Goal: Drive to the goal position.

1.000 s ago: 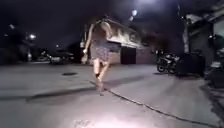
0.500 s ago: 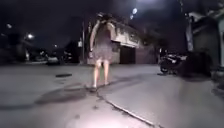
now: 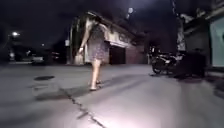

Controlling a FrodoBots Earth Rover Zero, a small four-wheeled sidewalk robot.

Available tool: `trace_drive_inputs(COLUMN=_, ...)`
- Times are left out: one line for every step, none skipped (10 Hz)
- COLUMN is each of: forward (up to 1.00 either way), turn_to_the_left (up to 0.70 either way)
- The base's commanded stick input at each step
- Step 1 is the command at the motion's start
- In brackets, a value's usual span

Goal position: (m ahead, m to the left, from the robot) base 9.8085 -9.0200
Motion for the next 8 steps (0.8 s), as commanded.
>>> trace_drive_inputs(forward=1.0, turn_to_the_left=0.0)
trace_drive_inputs(forward=1.0, turn_to_the_left=0.0)
trace_drive_inputs(forward=1.0, turn_to_the_left=0.0)
trace_drive_inputs(forward=1.0, turn_to_the_left=-0.15)
trace_drive_inputs(forward=1.0, turn_to_the_left=-0.4)
trace_drive_inputs(forward=1.0, turn_to_the_left=-0.2)
trace_drive_inputs(forward=1.0, turn_to_the_left=0.0)
trace_drive_inputs(forward=1.0, turn_to_the_left=0.0)
